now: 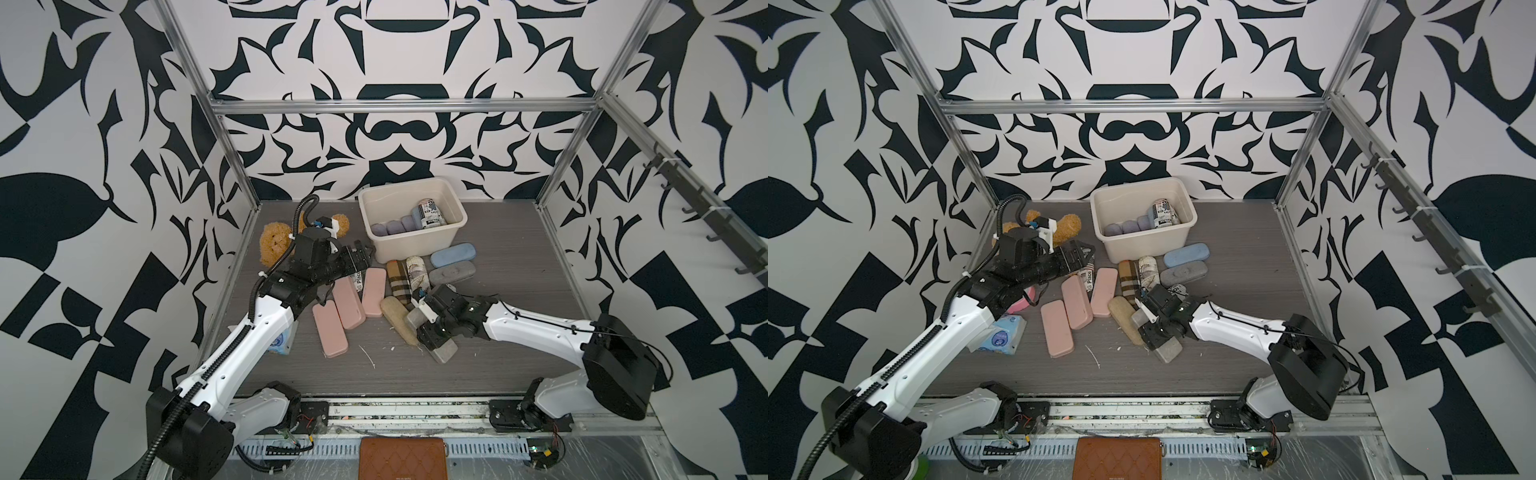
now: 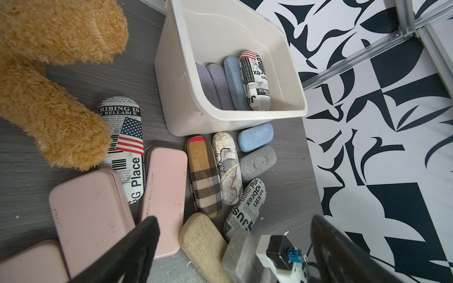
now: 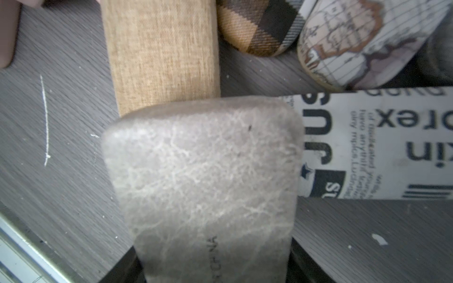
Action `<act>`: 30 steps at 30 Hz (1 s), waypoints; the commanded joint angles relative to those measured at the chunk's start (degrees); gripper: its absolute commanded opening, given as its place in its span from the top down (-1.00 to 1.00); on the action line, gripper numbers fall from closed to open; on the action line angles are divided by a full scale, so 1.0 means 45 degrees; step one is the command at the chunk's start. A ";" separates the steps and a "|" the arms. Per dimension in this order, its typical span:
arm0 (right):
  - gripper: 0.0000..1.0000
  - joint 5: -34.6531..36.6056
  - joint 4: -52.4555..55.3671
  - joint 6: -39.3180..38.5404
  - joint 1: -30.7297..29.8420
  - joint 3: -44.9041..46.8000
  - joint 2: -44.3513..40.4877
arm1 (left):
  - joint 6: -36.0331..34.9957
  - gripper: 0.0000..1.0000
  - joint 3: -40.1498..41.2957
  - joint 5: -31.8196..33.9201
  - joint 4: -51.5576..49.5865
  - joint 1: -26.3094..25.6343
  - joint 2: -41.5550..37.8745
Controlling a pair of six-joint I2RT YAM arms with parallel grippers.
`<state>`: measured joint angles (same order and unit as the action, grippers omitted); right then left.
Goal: Put the glasses cases into the storage boxes
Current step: Pick up the glasses case at the center of the board, then place the glasses case in the storage box.
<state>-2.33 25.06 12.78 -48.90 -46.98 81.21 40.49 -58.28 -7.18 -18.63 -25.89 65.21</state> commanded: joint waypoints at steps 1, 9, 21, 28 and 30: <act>-0.38 0.0361 0.0276 0.0142 -0.0070 -0.0669 -0.1096 | -0.0101 -0.98 -0.0342 -0.0014 0.0046 0.0011 -0.0048; -0.40 0.1740 0.0807 -0.1236 0.0163 -0.5181 -0.0296 | -0.0284 -0.99 -0.0359 0.0397 -0.0080 0.0011 -0.0311; -0.38 0.0998 0.0156 -0.0087 0.2536 -1.4679 0.5814 | -0.0529 -0.98 -0.0330 0.1226 -0.0282 0.0010 -0.0646; -0.37 0.0508 0.0755 0.0901 0.3461 -1.9672 1.0138 | -0.0697 -0.98 -0.0421 0.1460 -0.0409 0.0011 -0.0741; -0.37 0.0225 0.1506 0.1105 0.3521 -2.1769 1.1756 | -0.0697 -0.98 -0.0399 0.1491 -0.0395 0.0010 -0.0744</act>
<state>1.08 29.82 14.81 -32.75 -135.00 130.37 37.95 -58.28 -1.43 -19.18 -25.89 63.00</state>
